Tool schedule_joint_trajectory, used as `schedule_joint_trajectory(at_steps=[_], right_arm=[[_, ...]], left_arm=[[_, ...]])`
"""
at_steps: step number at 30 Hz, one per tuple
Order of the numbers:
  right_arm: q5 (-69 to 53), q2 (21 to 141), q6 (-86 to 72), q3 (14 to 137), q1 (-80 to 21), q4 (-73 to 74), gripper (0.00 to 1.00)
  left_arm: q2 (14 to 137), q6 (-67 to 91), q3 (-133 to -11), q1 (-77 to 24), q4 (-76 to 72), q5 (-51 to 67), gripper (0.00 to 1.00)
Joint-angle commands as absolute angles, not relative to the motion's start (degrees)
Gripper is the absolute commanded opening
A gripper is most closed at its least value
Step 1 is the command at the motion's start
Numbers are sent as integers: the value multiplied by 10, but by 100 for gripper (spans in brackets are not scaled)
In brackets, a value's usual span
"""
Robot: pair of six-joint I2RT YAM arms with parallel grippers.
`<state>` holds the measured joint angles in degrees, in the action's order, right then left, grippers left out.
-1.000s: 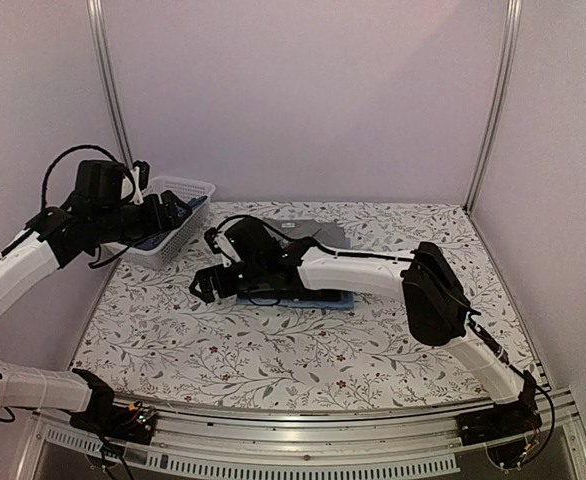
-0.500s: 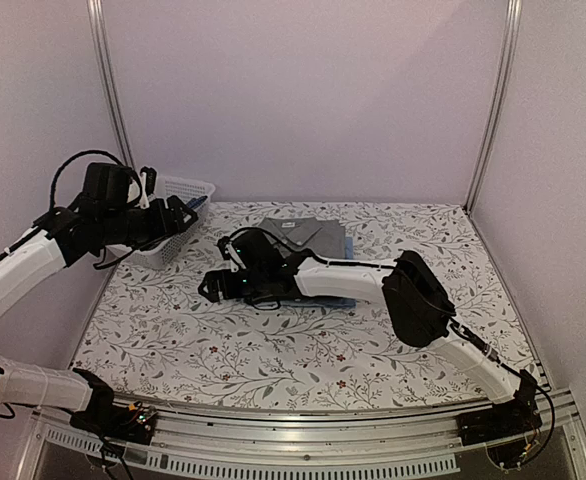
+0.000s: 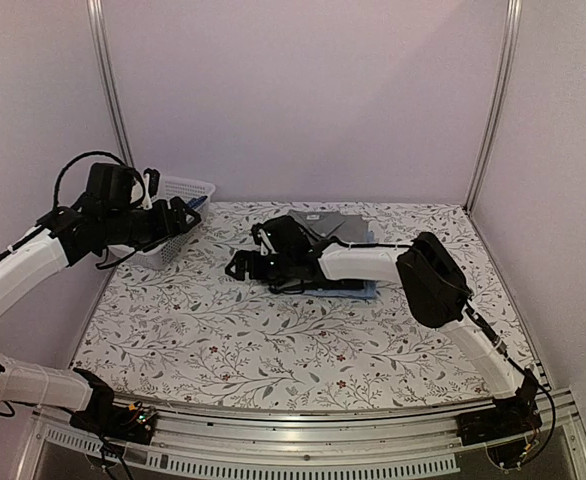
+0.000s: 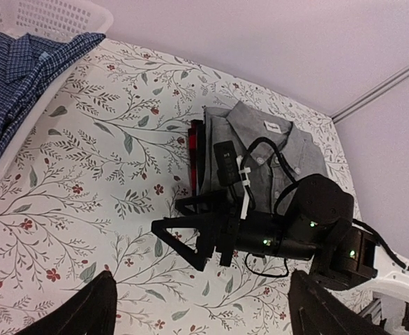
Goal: Fold and stack the long sleeve shirts
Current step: Move the square-folded shirt to the corner of the board.
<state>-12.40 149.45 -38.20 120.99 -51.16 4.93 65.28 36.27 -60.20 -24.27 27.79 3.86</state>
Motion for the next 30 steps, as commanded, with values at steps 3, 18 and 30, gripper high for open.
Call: schedule_joint_trajectory(at_steps=[3,18,30], right_arm=[[-132,1456,-383,1108,-436,102,99],[-212,1368,-316,973,-303,94,99],[-249,1327,-243,921,-225,101,99]], left_arm=[[659,365,-608,-251,272,41,84],[662,368,-606,-259,270,38,84],[666,376,-603,-268,271,30,84]])
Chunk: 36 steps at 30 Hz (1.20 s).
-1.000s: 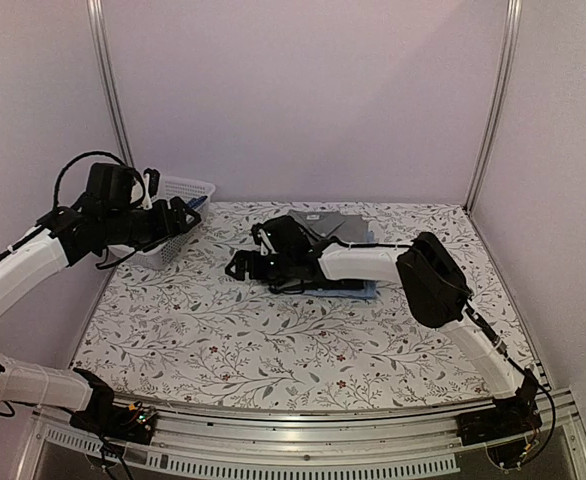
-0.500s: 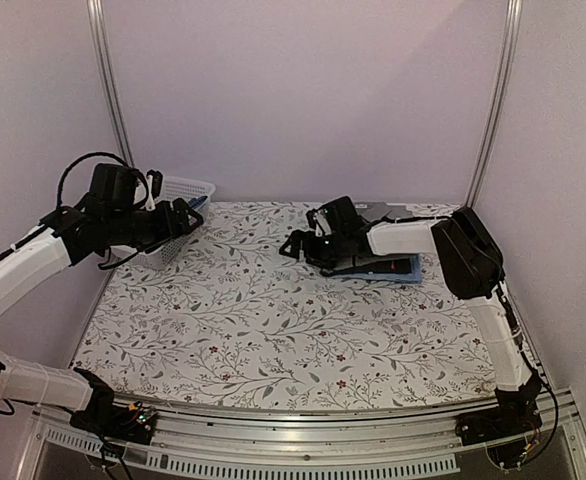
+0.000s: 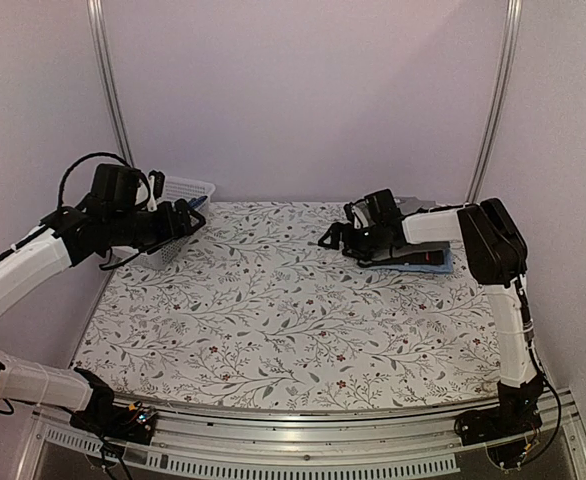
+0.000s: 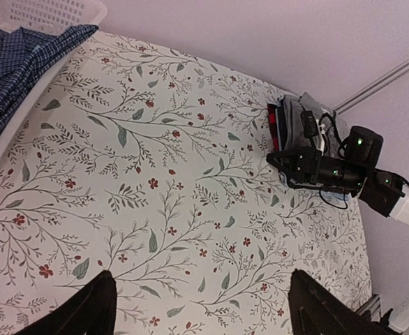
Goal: Fold and stack the long sleeve shirts
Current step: Move the square-folded shirt to the corner of the board.
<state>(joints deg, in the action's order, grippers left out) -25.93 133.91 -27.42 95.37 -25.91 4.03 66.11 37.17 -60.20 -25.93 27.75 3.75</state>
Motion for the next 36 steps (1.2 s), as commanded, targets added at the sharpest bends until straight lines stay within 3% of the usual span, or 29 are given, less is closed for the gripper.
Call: schedule_joint_trajectory(at_steps=[1,26,36], right_arm=[[-253,1324,-240,918,-220,101,99],[-289,1167,-222,902,-207,150,99],[-267,1046,-256,761,-129,82,99]], left_arm=[[667,377,-603,-269,271,30,84],[697,379,-606,-287,260,27,85],[702,375,-603,-288,256,29,85]])
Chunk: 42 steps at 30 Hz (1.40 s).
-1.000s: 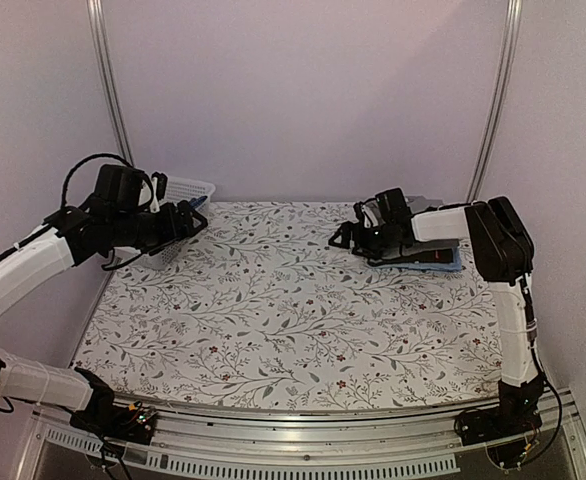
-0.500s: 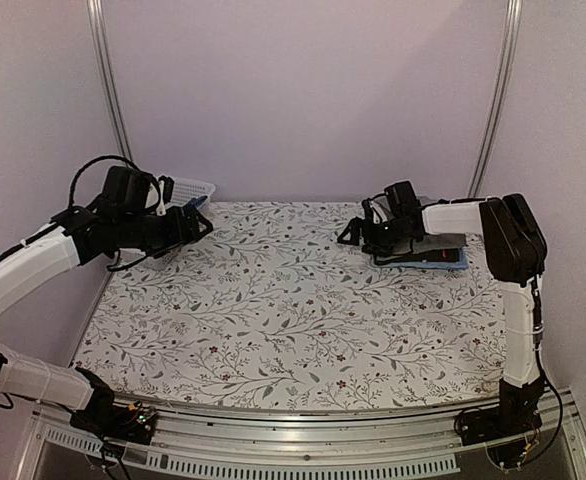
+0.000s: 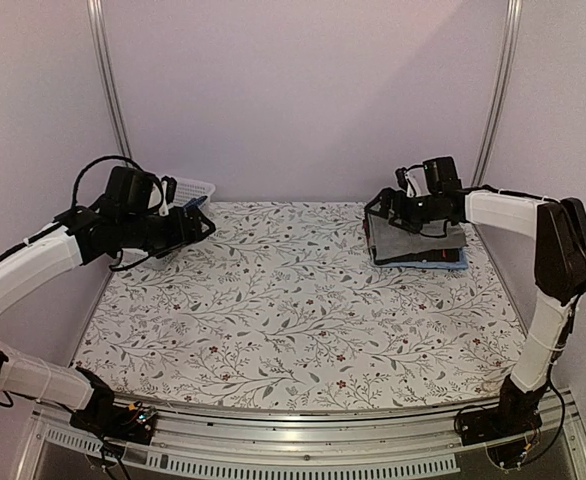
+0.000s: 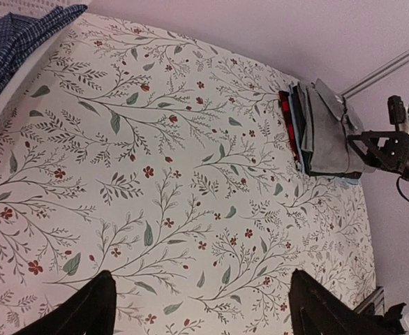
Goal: Fold and stack the long sleeve shirts
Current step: Adjust the square-folded shirt at the center of the board, then reset both arms
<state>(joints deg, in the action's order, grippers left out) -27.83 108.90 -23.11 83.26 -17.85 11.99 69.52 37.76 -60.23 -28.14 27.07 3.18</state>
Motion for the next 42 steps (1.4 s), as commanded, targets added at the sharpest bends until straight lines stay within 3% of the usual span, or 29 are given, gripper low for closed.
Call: schedule_joint_trajectory(at_steps=[1,8,14,20,28,42], right_arm=[[-268,1029,-264,738,-117,68,99],[-301,996,-301,624,-32,-22,99],[-328,1036,-305,626,-21,-31,99],[-307,997,-306,633,-27,-2,99],[-238,897,-272,629,-90,59,99],[-91,685,-250,553,-290,64,99]], left_arm=[[704,375,-603,-288,255,30,85],[718,374,-604,-289,248,39,85],[726,372,-607,-294,244,41,85],[730,363,-609,-296,243,52,85],[749,331,-633,-331,220,58,85],[769,271,-673,-420,175,14,86]])
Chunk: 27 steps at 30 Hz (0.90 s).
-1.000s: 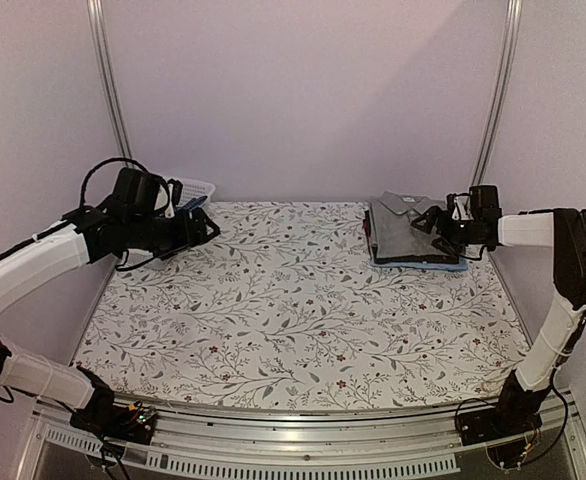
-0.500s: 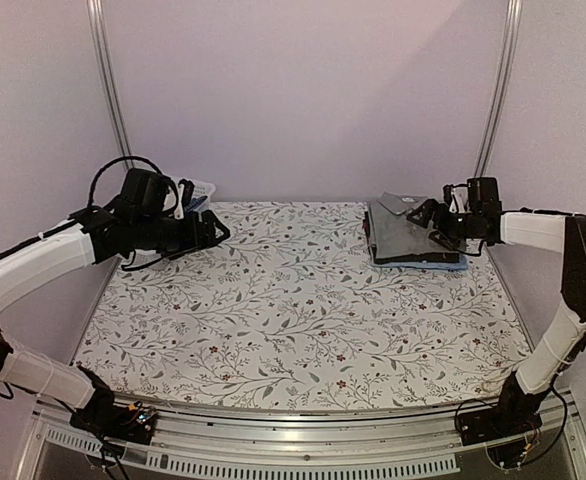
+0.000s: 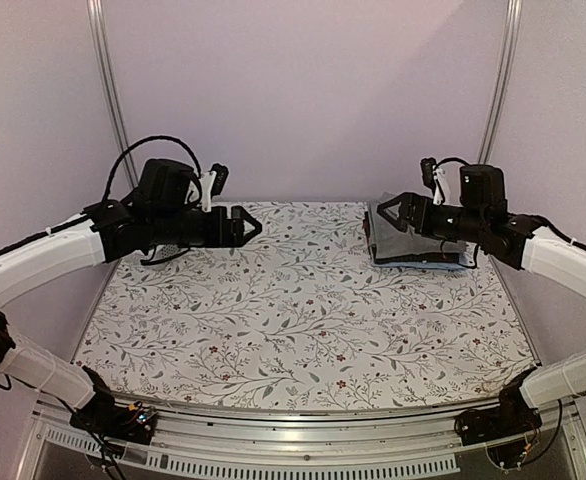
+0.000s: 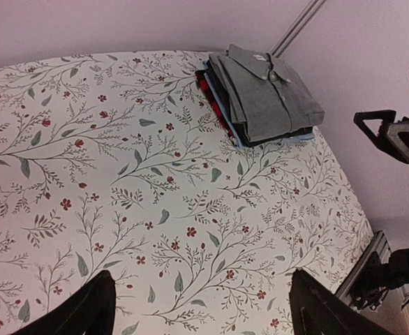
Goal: Fold and stack the long sleeve shirts
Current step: Reset both arms
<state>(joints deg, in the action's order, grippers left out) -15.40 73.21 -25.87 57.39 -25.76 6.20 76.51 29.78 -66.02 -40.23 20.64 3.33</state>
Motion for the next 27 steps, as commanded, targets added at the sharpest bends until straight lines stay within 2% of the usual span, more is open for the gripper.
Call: schedule_joint_trajectory(at_steps=[1,11,27], right_arm=[[-85,664,-250,546,-297,62,99],[-46,524,-245,483,-303,68,99],[-25,533,-226,503,-303,72,99]], left_arm=[[768,270,-673,-423,171,9,85],[735,257,-645,-426,140,-22,86],[711,240,-618,-426,116,-58,87]])
